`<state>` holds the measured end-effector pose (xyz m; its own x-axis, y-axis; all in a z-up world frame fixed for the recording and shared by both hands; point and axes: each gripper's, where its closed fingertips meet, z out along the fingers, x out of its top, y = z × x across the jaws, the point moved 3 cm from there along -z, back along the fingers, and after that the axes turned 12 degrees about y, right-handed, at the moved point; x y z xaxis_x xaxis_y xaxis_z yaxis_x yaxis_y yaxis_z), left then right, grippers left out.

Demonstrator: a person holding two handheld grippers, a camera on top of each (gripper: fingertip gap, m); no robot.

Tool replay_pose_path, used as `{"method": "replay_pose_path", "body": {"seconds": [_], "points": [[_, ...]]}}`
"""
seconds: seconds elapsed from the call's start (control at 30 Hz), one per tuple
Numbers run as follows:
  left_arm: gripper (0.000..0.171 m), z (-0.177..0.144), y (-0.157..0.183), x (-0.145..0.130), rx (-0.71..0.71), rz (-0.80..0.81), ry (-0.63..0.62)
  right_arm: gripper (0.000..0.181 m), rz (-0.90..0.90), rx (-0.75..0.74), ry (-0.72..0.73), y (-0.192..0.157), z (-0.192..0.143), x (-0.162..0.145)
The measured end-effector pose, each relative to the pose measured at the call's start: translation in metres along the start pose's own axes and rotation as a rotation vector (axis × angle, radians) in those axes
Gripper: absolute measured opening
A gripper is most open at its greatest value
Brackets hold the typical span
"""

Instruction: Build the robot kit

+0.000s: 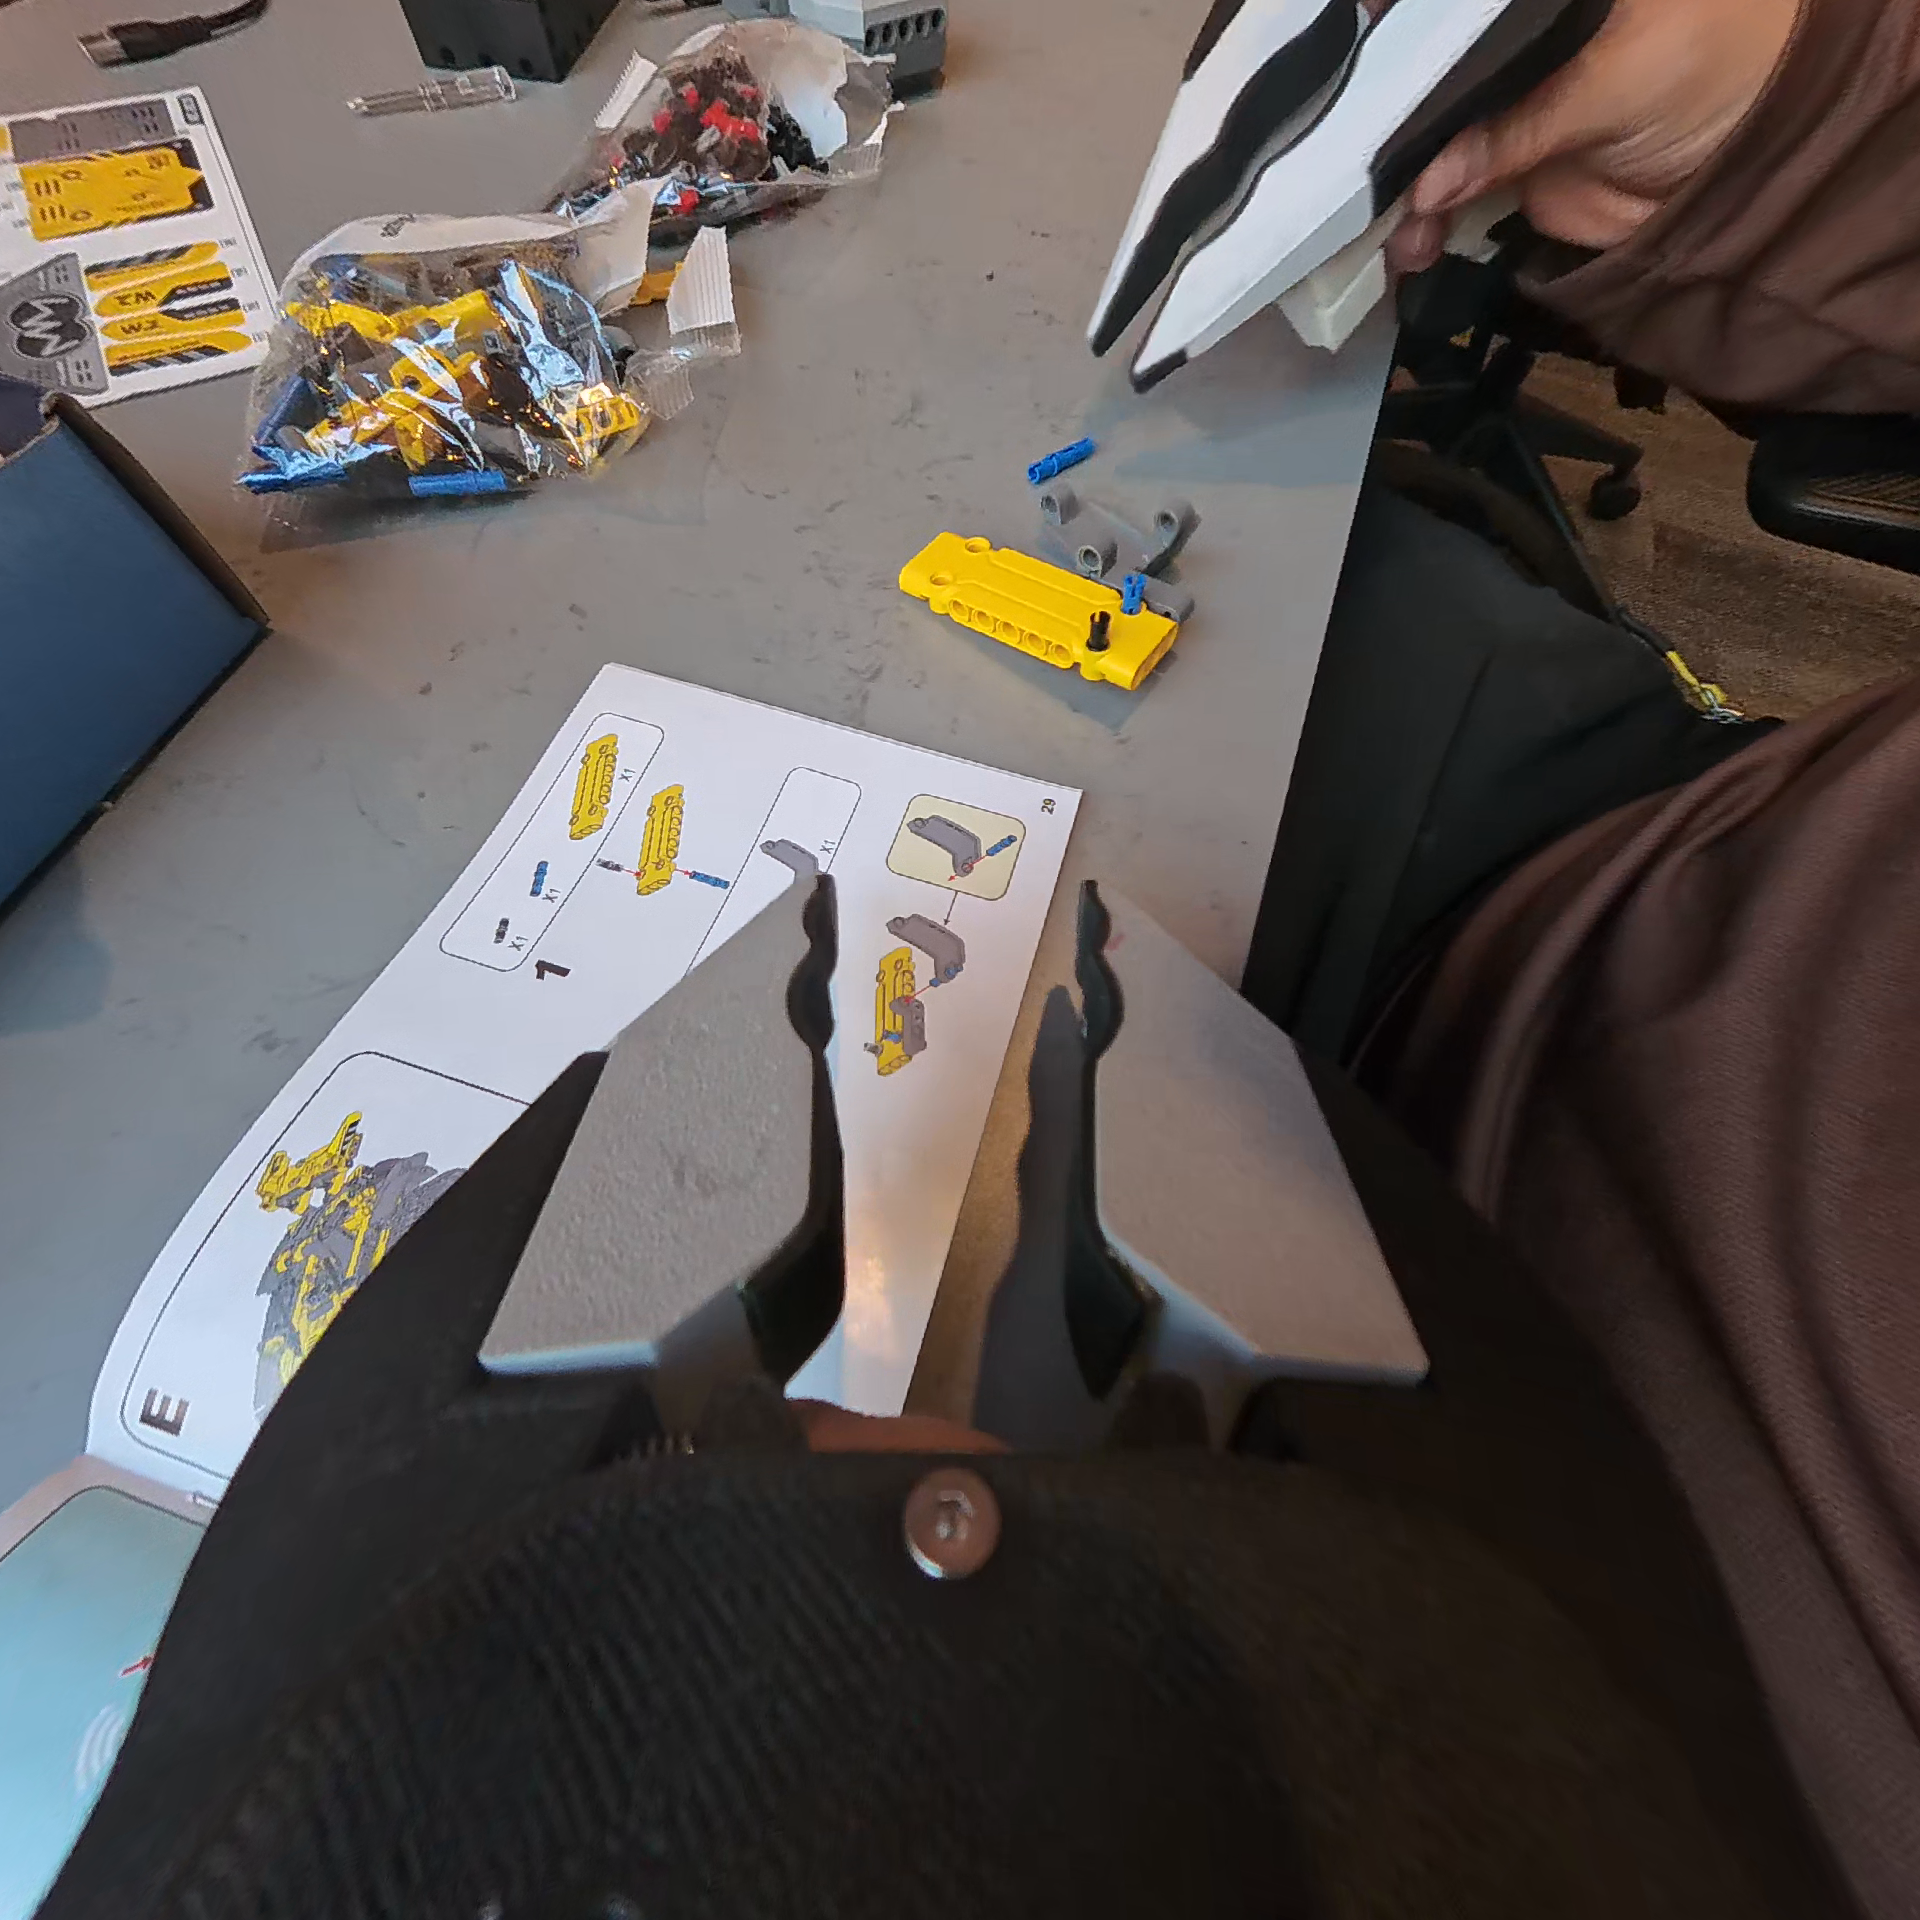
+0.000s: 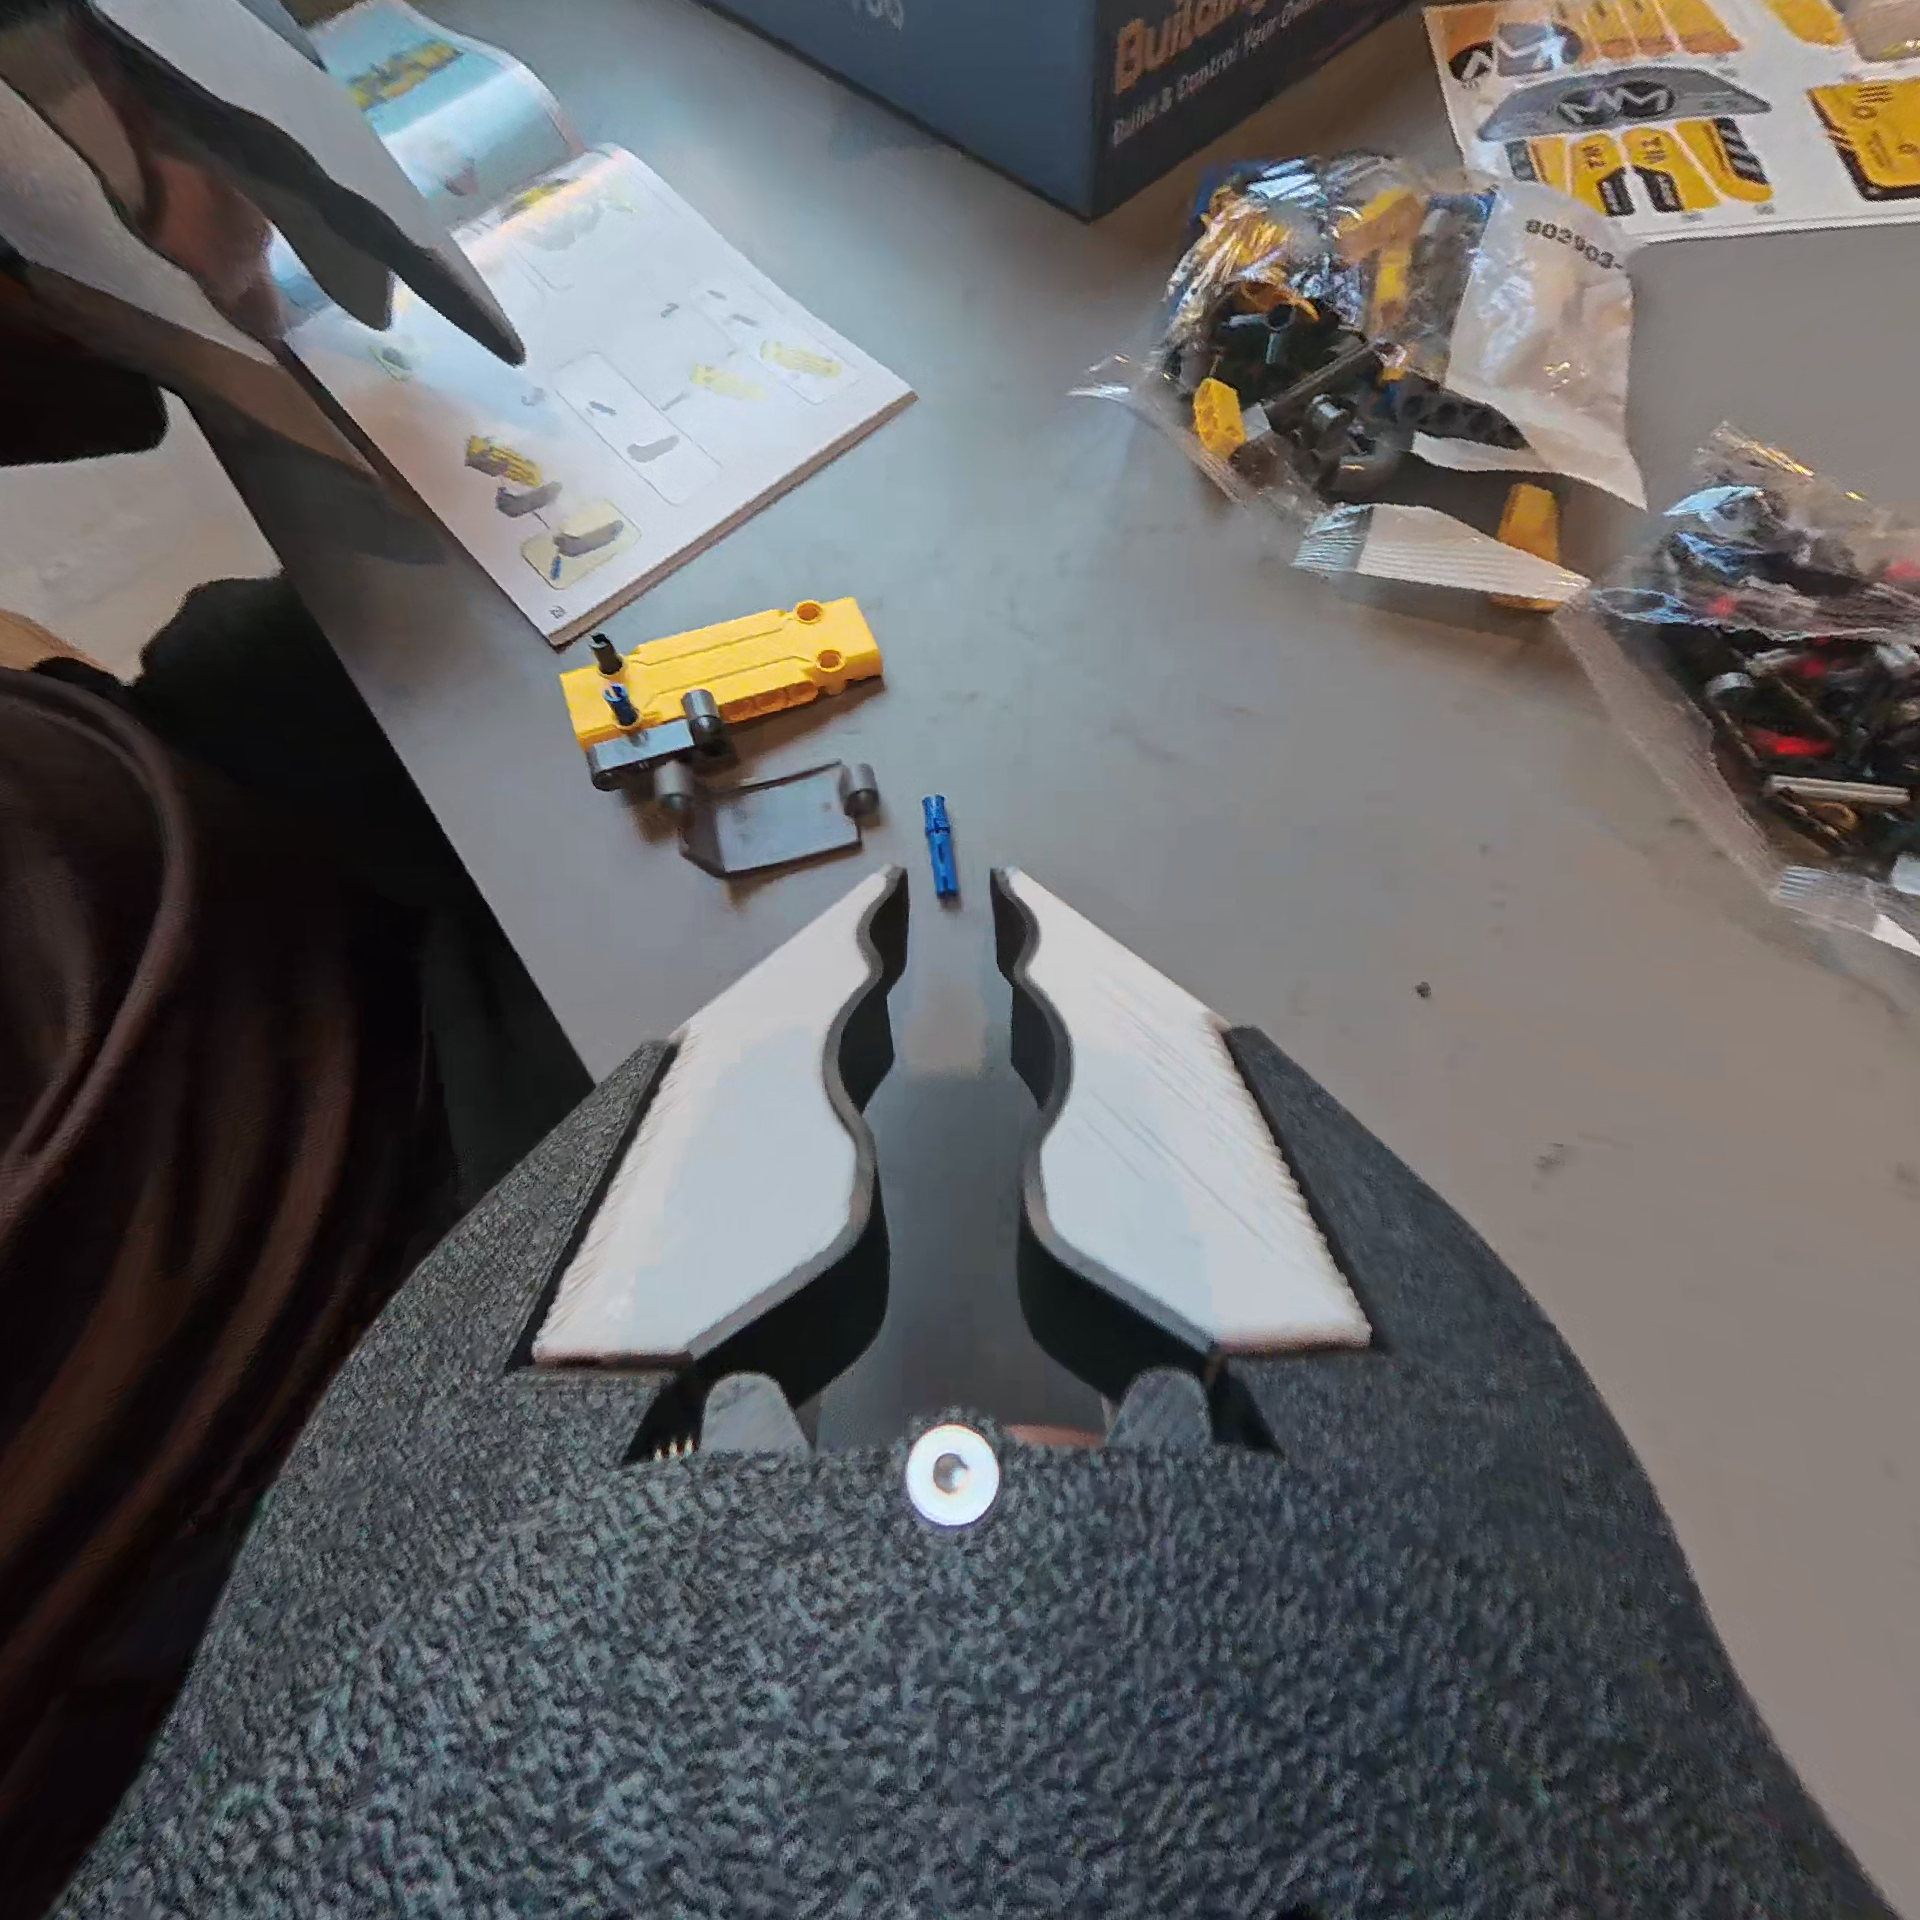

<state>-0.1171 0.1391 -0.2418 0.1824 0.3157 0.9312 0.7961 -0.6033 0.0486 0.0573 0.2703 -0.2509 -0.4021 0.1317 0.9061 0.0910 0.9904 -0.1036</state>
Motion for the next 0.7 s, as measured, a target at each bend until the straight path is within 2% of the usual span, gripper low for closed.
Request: {"method": "replay_pose_path", "body": {"seconds": [0.37,0.47,0.7], "points": [[0.043,-0.001,-0.002,0.001,0.001,-0.014,0.015,0.017,-0.083,-0.001,-0.13,0.0,0.021,-0.009],[0.043,-0.002,-0.004,0.002,0.021,-0.018,0.021,0.006,-0.086,0.028,-0.136,-0.004,0.023,-0.01],[0.041,-0.007,-0.009,0.009,0.055,-0.036,0.093,0.005,-0.107,0.017,-0.127,-0.005,0.022,-0.01]]}}
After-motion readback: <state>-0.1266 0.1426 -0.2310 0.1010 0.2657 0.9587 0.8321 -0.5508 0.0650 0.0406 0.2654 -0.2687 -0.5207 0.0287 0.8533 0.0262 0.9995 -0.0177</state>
